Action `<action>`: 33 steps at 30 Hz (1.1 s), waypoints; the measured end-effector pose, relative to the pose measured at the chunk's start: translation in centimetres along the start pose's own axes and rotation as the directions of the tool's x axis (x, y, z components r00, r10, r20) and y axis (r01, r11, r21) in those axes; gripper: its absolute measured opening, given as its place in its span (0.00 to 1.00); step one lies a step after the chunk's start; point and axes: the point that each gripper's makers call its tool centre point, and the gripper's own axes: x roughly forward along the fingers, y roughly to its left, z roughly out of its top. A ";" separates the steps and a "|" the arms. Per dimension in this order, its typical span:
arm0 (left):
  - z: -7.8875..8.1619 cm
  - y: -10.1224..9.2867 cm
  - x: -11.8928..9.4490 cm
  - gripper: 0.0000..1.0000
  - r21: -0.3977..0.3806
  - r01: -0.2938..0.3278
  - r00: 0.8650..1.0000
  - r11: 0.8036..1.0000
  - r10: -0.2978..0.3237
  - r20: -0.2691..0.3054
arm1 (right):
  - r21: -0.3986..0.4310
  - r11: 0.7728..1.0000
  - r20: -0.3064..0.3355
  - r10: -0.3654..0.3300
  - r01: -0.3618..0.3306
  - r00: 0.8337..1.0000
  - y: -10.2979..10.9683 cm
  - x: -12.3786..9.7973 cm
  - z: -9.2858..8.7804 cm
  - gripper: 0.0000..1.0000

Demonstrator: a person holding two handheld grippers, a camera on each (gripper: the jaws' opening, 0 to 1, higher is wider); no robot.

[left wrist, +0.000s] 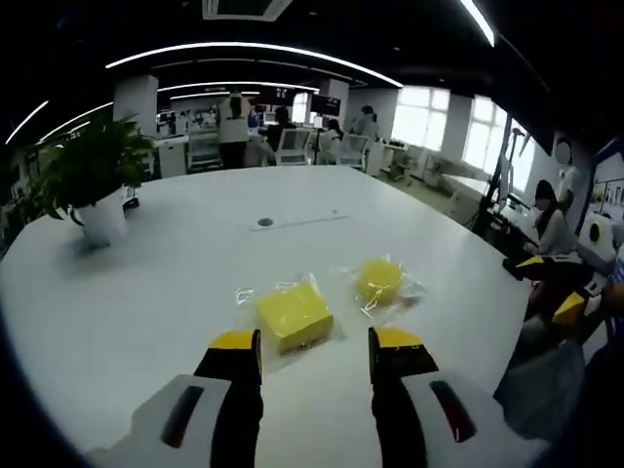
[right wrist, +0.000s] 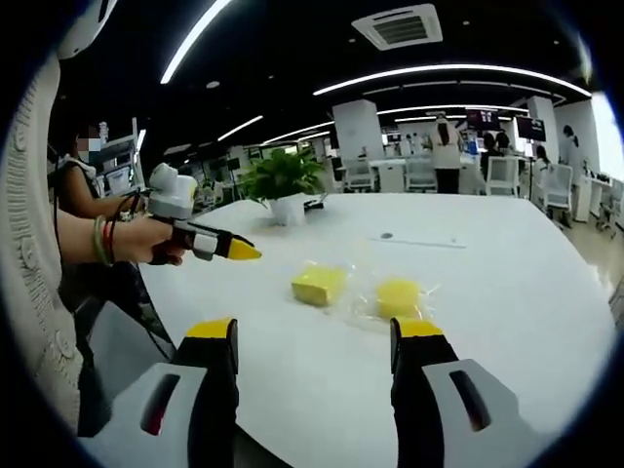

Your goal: Compare the silicone blocks by pressing each to a similar depth, holding the contact briefly, and releasing to observe deformation and rebound differences across the visible hardness samples.

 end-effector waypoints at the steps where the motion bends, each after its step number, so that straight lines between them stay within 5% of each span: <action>1: -0.2 0.1 -0.4 0.43 0.005 -0.005 1.000 1.000 0.005 -0.002 | -0.002 1.000 0.000 0.000 0.000 1.000 0.1 0.0 0.0 0.58; 16: -2.5 -0.2 -5.6 0.49 0.004 -0.032 0.999 0.999 0.032 0.001 | -0.012 1.000 -0.004 -0.008 0.008 1.000 1.0 -1.1 -0.3 0.60; 30: -4.4 -1.8 -10.3 0.56 -0.007 0.005 0.998 1.000 -0.005 0.065 | 0.007 1.000 -0.015 -0.029 0.029 0.999 0.7 -2.6 -1.7 0.61; 33: -4.8 -2.1 -11.0 0.58 0.045 0.007 0.998 0.999 -0.009 0.060 | 0.031 0.998 0.000 -0.046 0.045 0.999 0.2 -2.8 -1.2 0.56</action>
